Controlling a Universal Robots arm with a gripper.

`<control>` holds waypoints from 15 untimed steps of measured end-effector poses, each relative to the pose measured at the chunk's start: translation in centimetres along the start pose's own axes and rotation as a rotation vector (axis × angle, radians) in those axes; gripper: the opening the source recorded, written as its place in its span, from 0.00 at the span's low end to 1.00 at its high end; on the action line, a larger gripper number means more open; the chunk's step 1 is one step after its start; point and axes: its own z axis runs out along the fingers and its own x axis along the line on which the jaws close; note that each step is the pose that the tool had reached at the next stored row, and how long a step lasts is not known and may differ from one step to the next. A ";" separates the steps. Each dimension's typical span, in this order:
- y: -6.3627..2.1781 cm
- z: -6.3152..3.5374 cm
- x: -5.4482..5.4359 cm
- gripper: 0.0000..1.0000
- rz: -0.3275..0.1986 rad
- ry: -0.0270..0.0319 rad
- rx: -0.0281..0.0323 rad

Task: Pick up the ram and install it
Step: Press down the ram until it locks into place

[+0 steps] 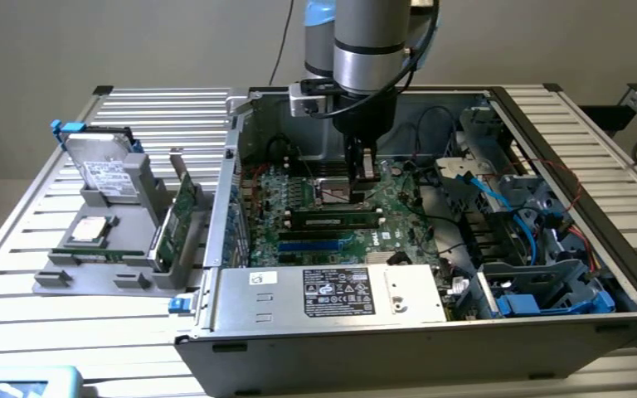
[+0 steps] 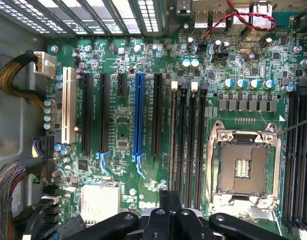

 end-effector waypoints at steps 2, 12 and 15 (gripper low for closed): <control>-0.27 0.00 0.0 0.11 0.000 0.0001 -0.0022; -1.80 0.58 0.0 0.11 0.004 0.0004 -0.0223; -1.79 1.11 -0.1 0.11 0.027 0.0006 -0.0247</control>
